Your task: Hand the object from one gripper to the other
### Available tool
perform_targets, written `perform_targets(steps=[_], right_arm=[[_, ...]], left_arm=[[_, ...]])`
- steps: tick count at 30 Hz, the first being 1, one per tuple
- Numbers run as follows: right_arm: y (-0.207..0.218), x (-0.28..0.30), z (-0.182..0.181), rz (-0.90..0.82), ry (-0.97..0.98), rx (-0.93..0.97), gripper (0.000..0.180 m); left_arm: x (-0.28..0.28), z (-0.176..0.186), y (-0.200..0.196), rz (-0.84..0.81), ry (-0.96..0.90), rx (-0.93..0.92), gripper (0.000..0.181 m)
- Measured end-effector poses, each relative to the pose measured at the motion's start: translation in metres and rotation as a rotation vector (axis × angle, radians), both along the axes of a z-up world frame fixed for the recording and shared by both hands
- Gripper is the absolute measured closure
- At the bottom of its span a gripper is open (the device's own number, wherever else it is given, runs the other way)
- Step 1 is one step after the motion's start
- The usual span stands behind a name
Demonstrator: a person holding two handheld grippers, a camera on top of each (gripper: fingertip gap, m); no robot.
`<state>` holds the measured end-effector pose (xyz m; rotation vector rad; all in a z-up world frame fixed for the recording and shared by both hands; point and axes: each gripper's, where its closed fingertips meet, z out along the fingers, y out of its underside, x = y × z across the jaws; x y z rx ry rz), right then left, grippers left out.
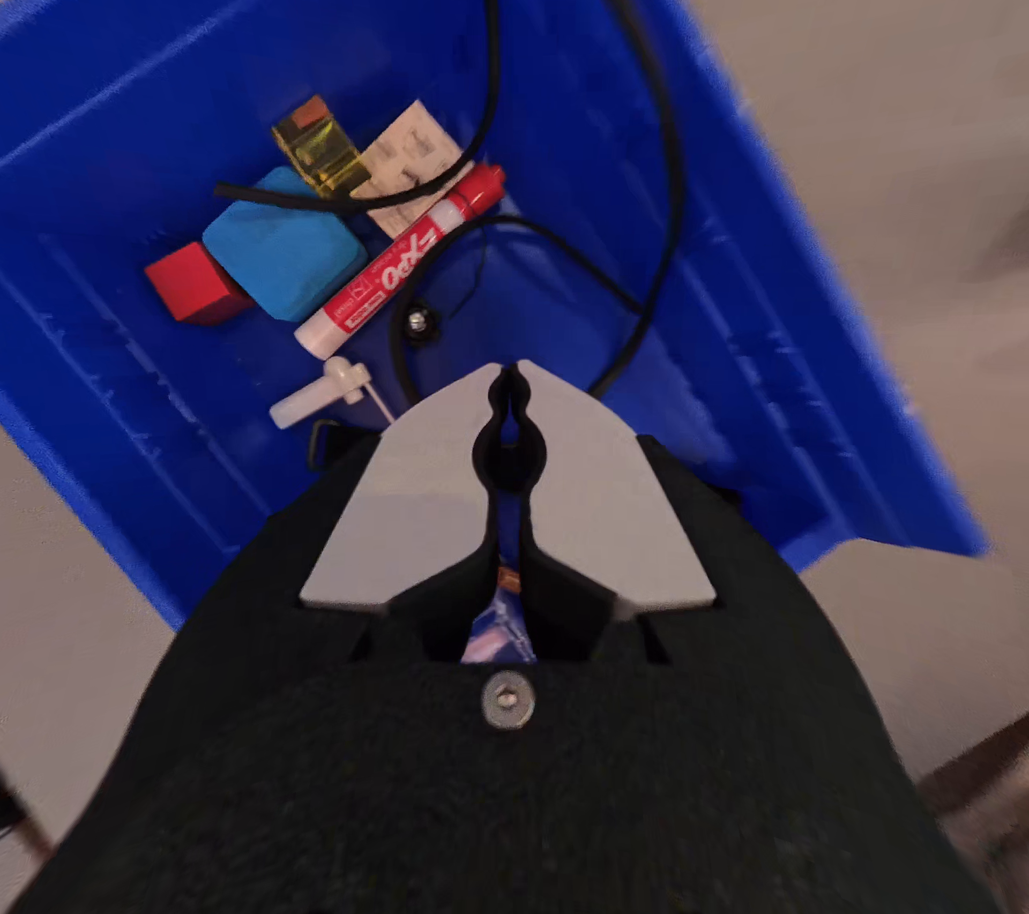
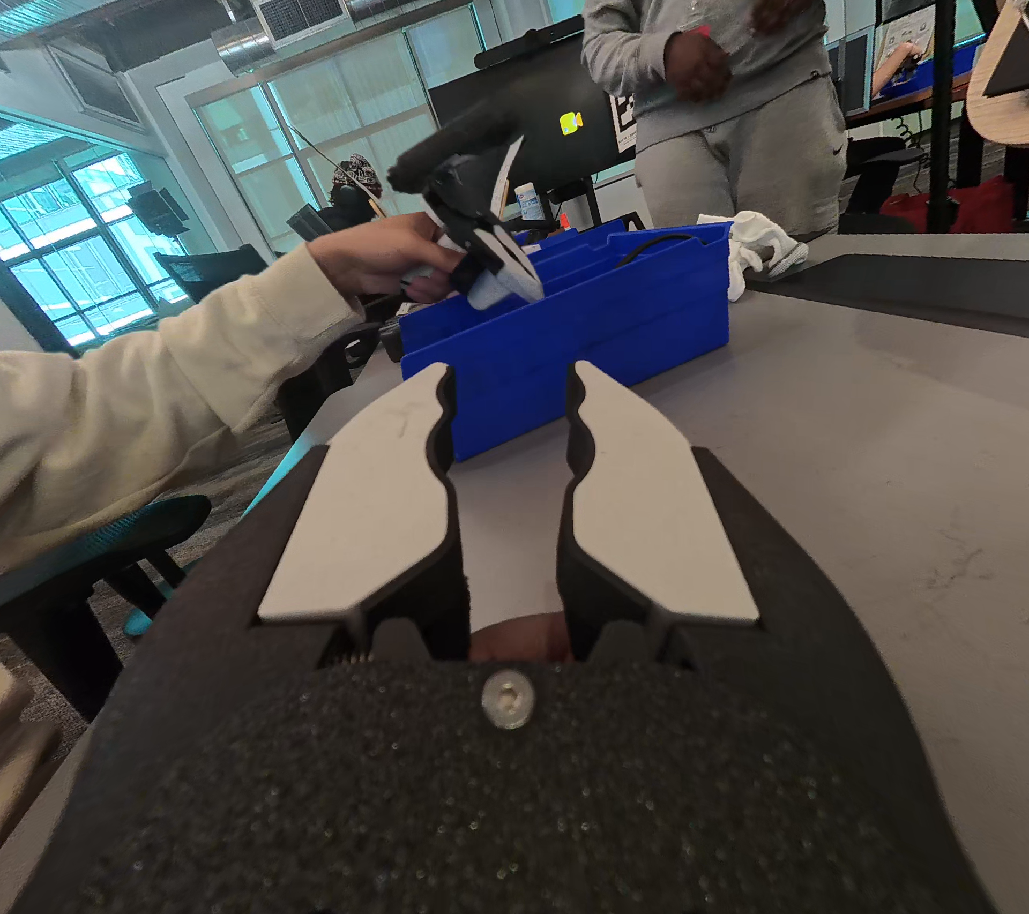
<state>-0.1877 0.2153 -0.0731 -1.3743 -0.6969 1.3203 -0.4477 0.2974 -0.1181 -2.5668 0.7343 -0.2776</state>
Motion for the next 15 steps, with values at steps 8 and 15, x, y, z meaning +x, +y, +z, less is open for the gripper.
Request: perform_targets(steps=[8,15], right_arm=[[-0.001,-0.001,0.000,0.003,-0.002,0.000,0.143],[-0.001,-0.001,0.000,0.005,0.000,-0.003,0.144]], left_arm=[[0.007,0.056,-0.021,0.071,-0.211,0.127,0.181],[-0.021,-0.017,0.016,0.247,-0.006,-0.081,0.153]])
